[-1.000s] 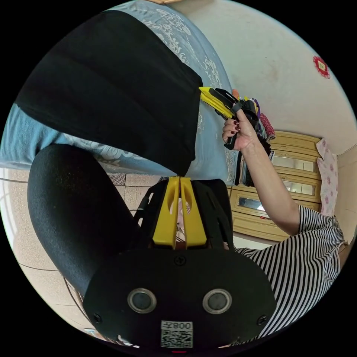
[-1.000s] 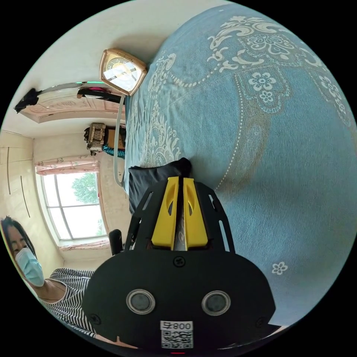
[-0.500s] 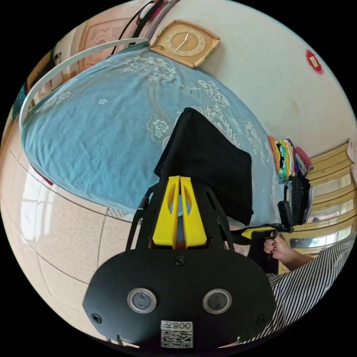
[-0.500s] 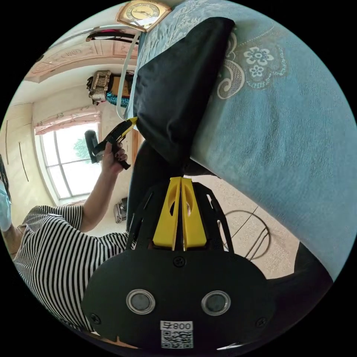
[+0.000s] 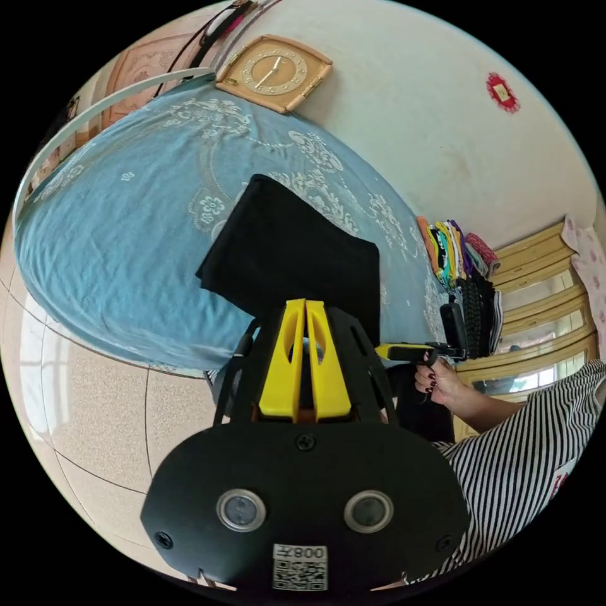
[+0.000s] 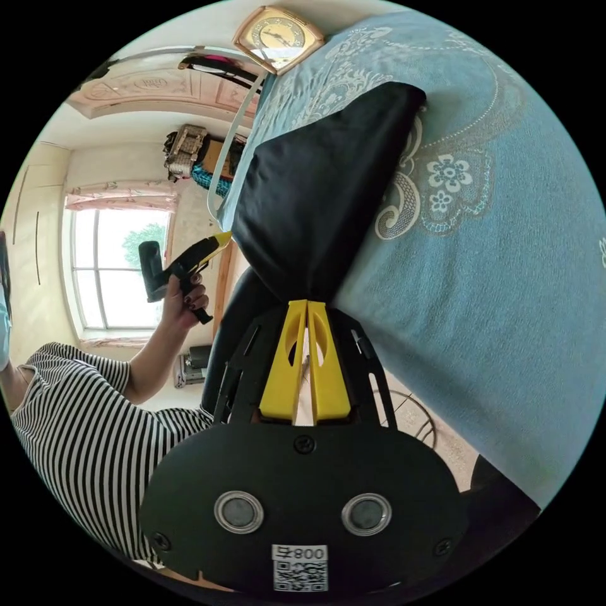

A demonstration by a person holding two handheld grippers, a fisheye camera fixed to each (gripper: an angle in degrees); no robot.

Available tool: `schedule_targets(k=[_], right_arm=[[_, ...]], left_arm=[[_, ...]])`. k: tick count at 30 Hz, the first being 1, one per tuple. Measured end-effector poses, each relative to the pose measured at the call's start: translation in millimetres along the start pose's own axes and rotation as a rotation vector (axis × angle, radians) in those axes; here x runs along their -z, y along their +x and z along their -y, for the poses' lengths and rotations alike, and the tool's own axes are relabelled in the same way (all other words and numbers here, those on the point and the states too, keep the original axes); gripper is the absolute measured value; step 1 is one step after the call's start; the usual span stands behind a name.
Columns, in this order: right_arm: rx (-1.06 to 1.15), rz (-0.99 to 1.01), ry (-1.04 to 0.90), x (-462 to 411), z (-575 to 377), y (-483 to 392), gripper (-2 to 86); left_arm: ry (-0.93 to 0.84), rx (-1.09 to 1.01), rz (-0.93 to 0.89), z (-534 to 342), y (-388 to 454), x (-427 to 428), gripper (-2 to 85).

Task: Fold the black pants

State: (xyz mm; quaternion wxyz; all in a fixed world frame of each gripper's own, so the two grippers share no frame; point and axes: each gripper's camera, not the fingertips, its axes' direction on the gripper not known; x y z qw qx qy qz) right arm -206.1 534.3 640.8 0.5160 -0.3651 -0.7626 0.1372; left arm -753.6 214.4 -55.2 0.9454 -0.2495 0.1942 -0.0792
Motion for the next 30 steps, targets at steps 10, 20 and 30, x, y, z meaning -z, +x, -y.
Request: schedule_targets(k=[10, 20, 30], right_arm=[[-0.137, 0.125, 0.044, 15.9, -25.3, 22.0, 5.4], [-0.262, 0.415, 0.131, 13.2, -21.9, 36.0, 9.1], [-0.287, 0.492, 0.114, 3.7, -11.6, 13.7, 4.8]], left_arm=[[-0.307, 0.182, -0.305, -2.7, -0.9, -82.5, 6.1], [-0.278, 0.22, -0.475, 4.6, -30.2, -66.9, 3.3], [-0.213, 0.185, -0.492, 4.3, -51.6, -28.7, 4.1]])
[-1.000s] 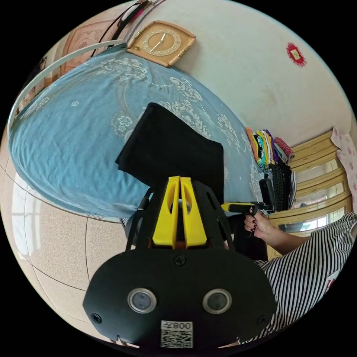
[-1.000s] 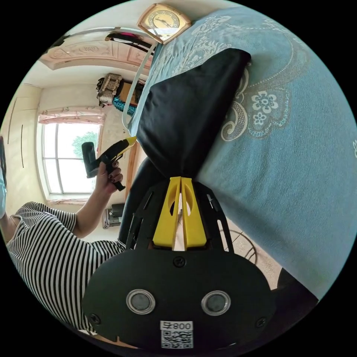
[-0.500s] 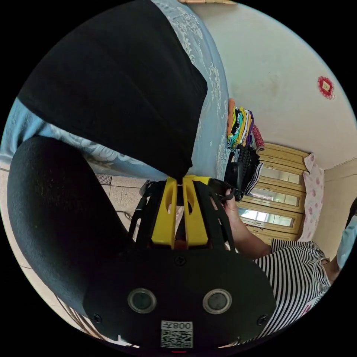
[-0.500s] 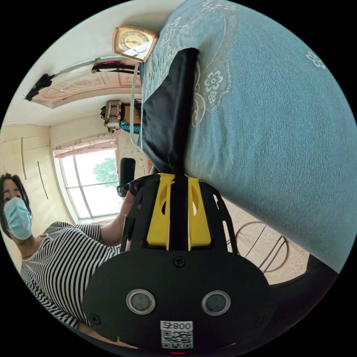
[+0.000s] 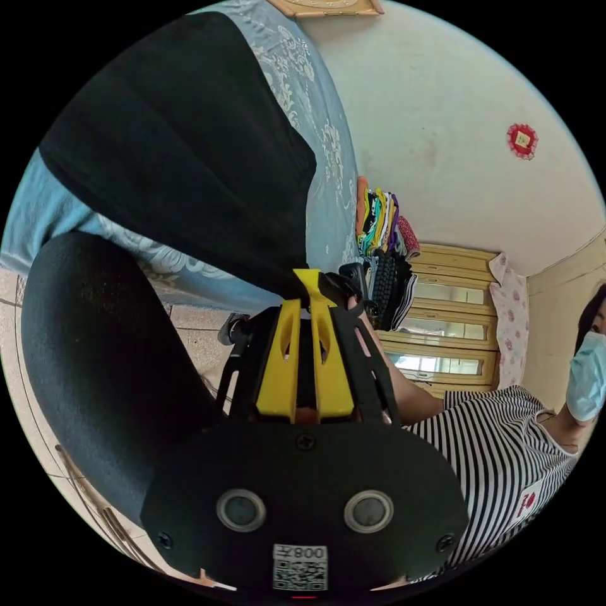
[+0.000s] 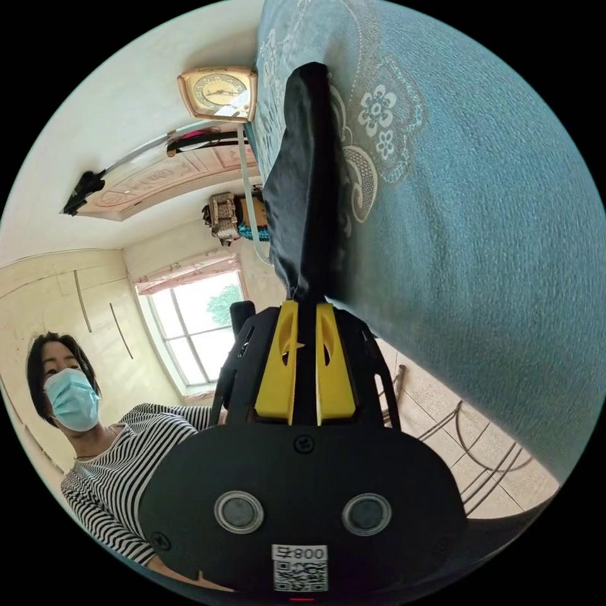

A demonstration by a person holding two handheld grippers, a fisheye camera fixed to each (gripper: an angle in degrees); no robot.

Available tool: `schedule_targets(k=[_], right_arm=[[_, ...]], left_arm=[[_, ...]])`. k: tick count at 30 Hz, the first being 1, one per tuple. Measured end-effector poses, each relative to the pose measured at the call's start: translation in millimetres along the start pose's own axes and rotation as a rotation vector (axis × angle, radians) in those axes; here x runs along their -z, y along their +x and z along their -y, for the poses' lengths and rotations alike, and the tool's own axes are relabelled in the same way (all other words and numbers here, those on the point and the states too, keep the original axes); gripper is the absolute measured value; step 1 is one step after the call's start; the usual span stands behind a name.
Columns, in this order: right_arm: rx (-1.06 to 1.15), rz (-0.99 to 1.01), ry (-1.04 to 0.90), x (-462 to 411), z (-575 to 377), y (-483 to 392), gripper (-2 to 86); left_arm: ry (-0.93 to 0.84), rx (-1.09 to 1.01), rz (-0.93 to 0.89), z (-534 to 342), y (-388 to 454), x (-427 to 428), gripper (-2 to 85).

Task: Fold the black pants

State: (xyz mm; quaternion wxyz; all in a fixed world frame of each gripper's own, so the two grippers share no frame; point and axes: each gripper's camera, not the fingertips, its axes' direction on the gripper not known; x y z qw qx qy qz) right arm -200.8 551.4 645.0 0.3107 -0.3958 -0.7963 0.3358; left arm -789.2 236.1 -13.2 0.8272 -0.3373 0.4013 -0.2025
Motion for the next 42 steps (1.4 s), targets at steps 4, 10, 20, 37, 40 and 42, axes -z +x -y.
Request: schedule_targets(k=[4, 10, 20, 37, 40, 42], right_arm=[[0.021, 0.061, 0.017, 2.6, -3.7, -28.5, 3.4], [0.086, 0.103, -0.013, -5.6, 5.5, -87.7, 2.6], [0.16, 0.07, -0.033, -24.1, 12.2, -175.1, 2.1], [0.152, 0.042, -0.005, -9.9, -62.8, -246.0, 1.8], [0.143, 0.037, 0.003, 2.7, -87.1, -252.7, 1.8], [0.142, 0.032, 0.008, 12.5, -105.4, -257.0, 1.9]], left_arm=[[0.114, 0.015, -0.019, -12.3, -8.5, 39.1, 6.3], [0.385, 0.187, -0.285, -26.2, -54.6, 91.4, 11.6], [0.604, 0.334, -0.468, -26.2, -73.2, 111.5, 14.2], [0.643, 0.354, -0.38, -5.2, 8.2, 110.6, 8.3], [0.631, 0.329, -0.346, -9.5, 37.9, 102.2, 7.8], [0.618, 0.3, -0.319, -15.2, 65.4, 95.7, 7.5]])
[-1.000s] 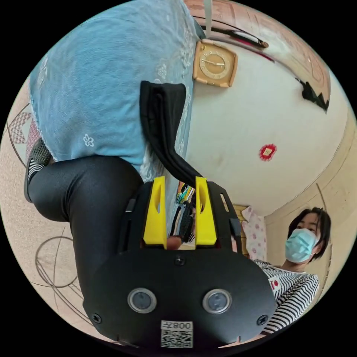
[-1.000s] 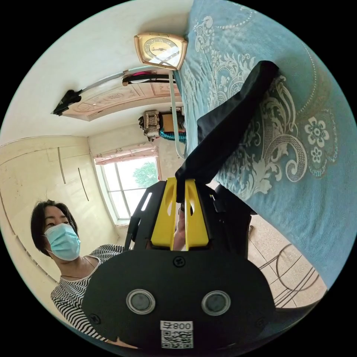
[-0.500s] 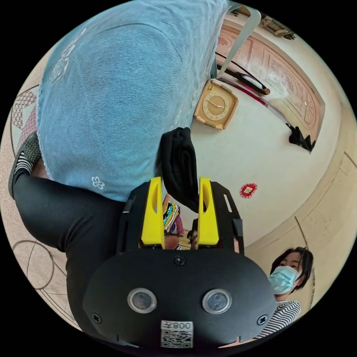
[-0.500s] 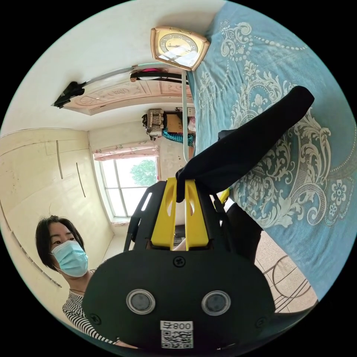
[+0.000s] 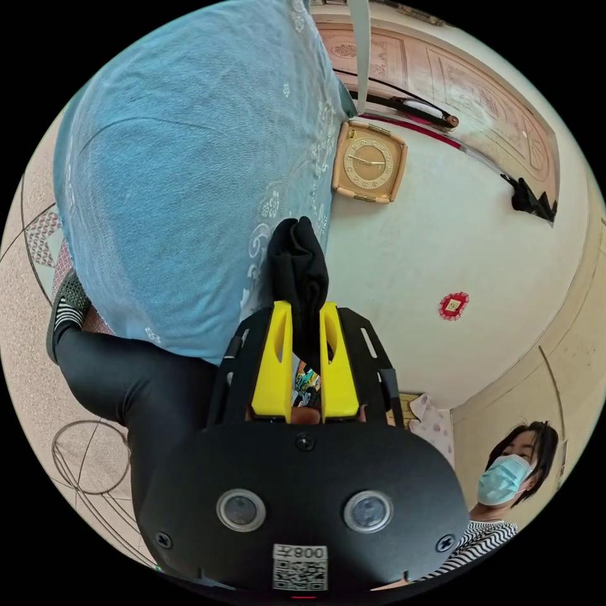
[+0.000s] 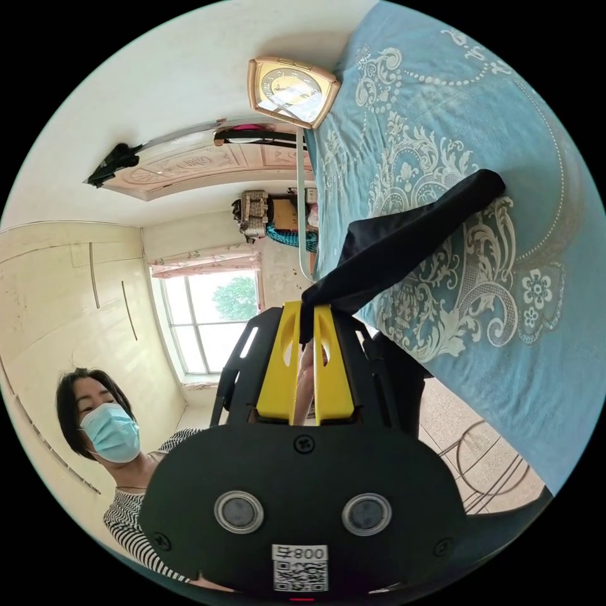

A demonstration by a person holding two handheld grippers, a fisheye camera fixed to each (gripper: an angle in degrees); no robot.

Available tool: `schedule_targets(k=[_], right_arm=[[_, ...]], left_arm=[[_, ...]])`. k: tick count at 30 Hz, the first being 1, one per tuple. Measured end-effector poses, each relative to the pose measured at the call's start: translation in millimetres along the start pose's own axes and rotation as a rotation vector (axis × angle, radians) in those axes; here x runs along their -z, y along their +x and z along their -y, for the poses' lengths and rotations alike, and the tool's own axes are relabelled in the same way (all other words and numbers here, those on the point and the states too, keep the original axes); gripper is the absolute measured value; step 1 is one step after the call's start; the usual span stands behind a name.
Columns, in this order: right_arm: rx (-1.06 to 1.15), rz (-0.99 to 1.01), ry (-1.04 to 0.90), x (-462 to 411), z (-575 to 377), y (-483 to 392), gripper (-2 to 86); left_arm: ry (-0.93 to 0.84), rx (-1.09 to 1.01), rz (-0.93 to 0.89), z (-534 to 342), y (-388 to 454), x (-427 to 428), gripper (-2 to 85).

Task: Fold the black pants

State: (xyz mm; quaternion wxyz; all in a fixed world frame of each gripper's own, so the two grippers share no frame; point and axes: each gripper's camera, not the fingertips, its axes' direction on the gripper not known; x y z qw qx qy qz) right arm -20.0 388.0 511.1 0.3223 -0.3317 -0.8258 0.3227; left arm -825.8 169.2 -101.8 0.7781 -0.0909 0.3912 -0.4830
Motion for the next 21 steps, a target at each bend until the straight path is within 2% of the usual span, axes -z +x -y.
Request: schedule_targets(k=[13, 19, 21], right_arm=[[-0.018, 0.119, 0.051, 63.8, -184.8, -56.4, 1.8], [0.044, 0.175, 0.16, 120.9, -253.8, -101.8, 1.7], [0.065, 0.19, 0.214, 146.6, -272.8, -116.4, 1.7]], left_arm=[[-0.126, -0.114, 0.047, -119.9, 111.6, -51.7, 7.4], [-0.249, -0.197, 0.072, -168.1, 179.8, -132.0, 7.3], [-0.323, -0.236, 0.07, -187.6, 210.5, -183.9, 7.4]])
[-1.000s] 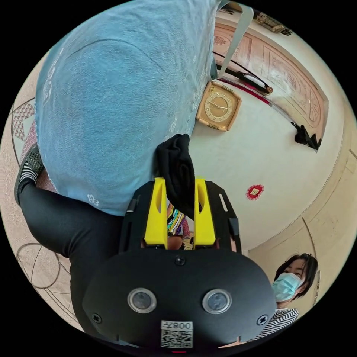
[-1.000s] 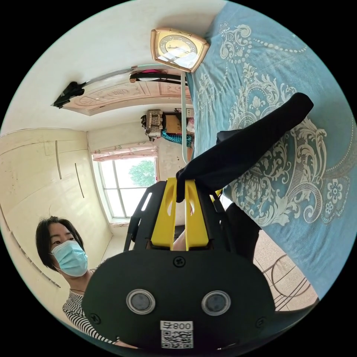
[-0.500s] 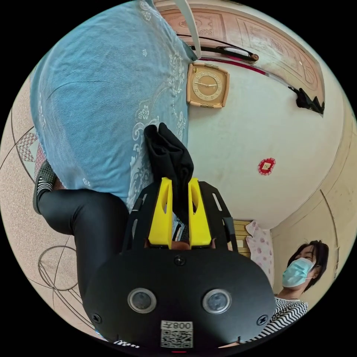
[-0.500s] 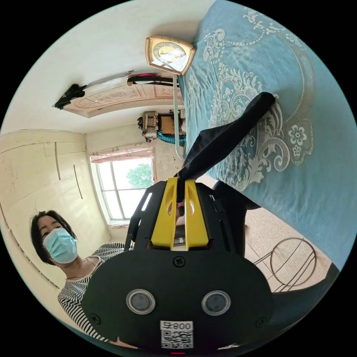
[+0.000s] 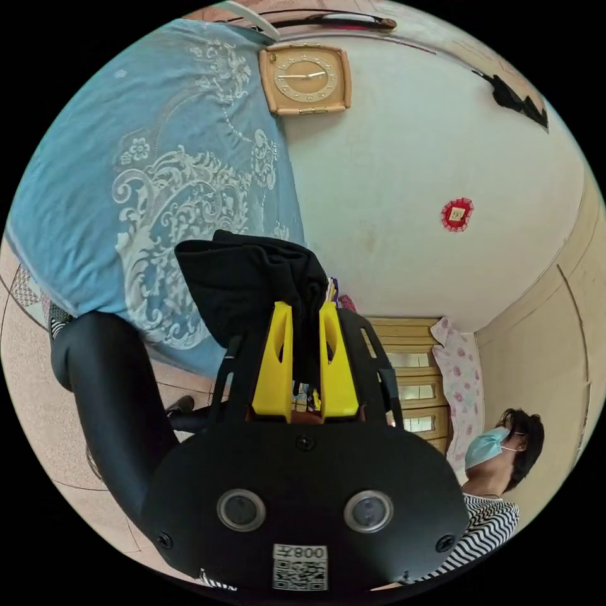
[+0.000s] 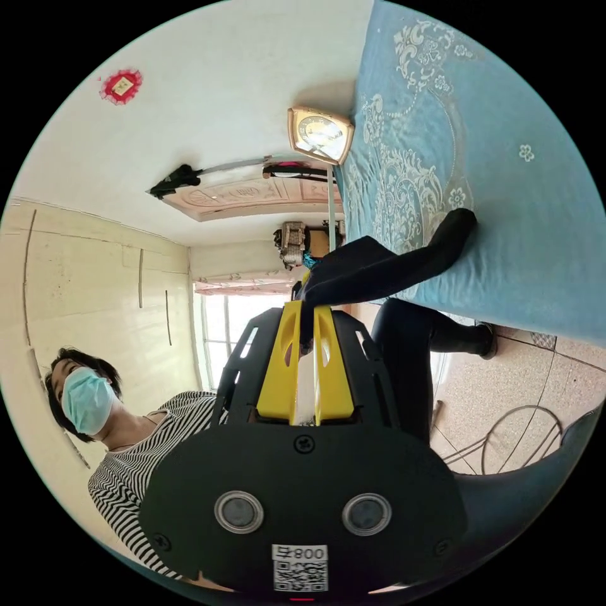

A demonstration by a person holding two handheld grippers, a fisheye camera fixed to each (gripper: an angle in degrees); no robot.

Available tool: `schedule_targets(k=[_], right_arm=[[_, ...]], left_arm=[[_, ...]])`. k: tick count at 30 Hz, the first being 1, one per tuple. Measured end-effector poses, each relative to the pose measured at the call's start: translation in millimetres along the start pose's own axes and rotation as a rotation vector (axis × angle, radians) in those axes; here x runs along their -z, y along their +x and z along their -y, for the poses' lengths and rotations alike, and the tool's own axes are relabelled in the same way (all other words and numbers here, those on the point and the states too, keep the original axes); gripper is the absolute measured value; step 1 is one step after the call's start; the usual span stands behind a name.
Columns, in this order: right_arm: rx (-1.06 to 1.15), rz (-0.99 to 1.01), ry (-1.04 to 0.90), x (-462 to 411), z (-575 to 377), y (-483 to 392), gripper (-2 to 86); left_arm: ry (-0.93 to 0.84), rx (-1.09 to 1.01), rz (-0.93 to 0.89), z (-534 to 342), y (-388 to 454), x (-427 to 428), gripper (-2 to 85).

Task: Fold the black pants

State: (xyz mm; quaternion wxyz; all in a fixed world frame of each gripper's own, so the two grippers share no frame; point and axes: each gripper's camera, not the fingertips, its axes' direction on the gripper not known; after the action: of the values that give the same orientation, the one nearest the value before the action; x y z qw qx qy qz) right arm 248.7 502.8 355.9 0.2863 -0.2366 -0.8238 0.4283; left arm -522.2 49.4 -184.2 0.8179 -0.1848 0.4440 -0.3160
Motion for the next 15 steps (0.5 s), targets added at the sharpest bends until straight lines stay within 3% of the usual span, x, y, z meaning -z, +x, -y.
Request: schedule_targets(k=[7, 15], right_arm=[[0.152, -0.013, 0.269, 144.0, -39.9, -111.8, 1.8], [0.464, -0.208, 0.624, 335.7, -106.3, -331.1, 1.9]], left_arm=[[-0.28, -0.173, -0.077, 20.5, 124.6, -198.1, 7.3], [-0.605, -0.443, -0.325, -21.5, 364.2, -495.0, 7.3]])
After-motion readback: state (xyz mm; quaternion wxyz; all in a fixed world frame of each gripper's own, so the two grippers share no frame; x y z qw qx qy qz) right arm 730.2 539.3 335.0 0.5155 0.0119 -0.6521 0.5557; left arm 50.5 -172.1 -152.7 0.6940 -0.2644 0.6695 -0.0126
